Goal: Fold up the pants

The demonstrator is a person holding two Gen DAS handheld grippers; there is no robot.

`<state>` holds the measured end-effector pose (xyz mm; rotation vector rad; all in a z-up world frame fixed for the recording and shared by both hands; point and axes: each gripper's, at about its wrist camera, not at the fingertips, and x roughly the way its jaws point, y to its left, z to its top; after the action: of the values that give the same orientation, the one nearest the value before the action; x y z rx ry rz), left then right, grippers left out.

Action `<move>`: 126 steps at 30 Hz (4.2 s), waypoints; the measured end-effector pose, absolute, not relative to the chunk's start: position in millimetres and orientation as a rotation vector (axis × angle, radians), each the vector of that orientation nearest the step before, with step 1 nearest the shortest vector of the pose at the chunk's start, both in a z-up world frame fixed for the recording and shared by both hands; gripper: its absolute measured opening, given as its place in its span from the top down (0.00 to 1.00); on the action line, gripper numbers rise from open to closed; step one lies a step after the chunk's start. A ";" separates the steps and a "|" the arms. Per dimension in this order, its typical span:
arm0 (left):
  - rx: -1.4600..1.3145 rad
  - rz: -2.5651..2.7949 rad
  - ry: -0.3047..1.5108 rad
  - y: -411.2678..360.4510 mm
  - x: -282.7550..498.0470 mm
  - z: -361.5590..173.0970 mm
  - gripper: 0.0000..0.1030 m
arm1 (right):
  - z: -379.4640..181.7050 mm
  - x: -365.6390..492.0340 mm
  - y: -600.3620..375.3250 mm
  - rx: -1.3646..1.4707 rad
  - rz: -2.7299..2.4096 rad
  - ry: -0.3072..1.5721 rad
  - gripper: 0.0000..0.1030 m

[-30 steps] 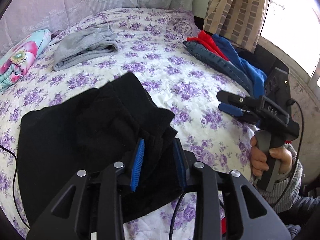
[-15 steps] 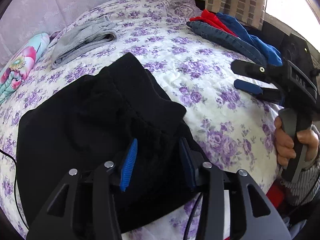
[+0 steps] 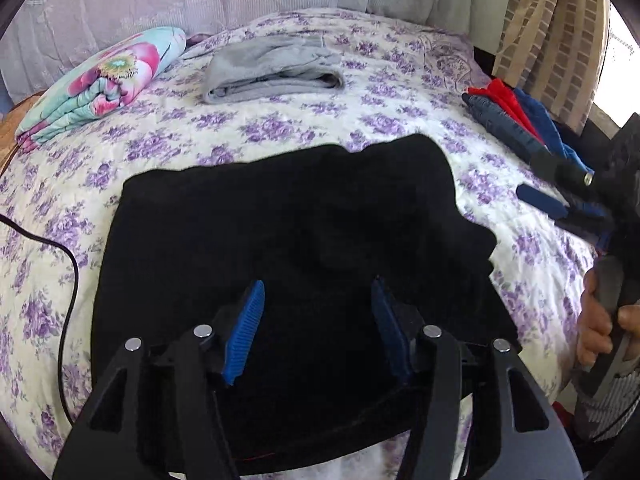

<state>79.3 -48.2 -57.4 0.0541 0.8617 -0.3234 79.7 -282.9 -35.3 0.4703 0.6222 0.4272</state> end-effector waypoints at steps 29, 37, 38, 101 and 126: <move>-0.064 -0.095 0.777 36.4 69.9 -51.1 0.25 | -18.8 155.6 -191.6 -0.004 0.310 0.698 0.07; -0.054 -0.061 0.798 44.1 77.1 -64.5 0.21 | -70.1 183.4 -217.2 0.059 0.282 0.849 0.04; -0.053 -0.059 0.798 44.6 77.2 -65.5 0.20 | -72.4 184.2 -219.8 0.077 0.291 0.855 0.04; -0.317 0.064 0.799 147.8 103.5 -67.0 0.07 | -47.9 120.0 -268.3 0.327 0.410 0.768 0.26; 0.011 0.004 0.855 97.1 209.4 -33.6 0.05 | -23.5 106.8 -135.2 -0.028 0.721 0.804 0.15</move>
<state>209.4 97.1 -33.6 0.0107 0.8549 0.0043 106.8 -135.2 -23.5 -0.0276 0.8044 0.7207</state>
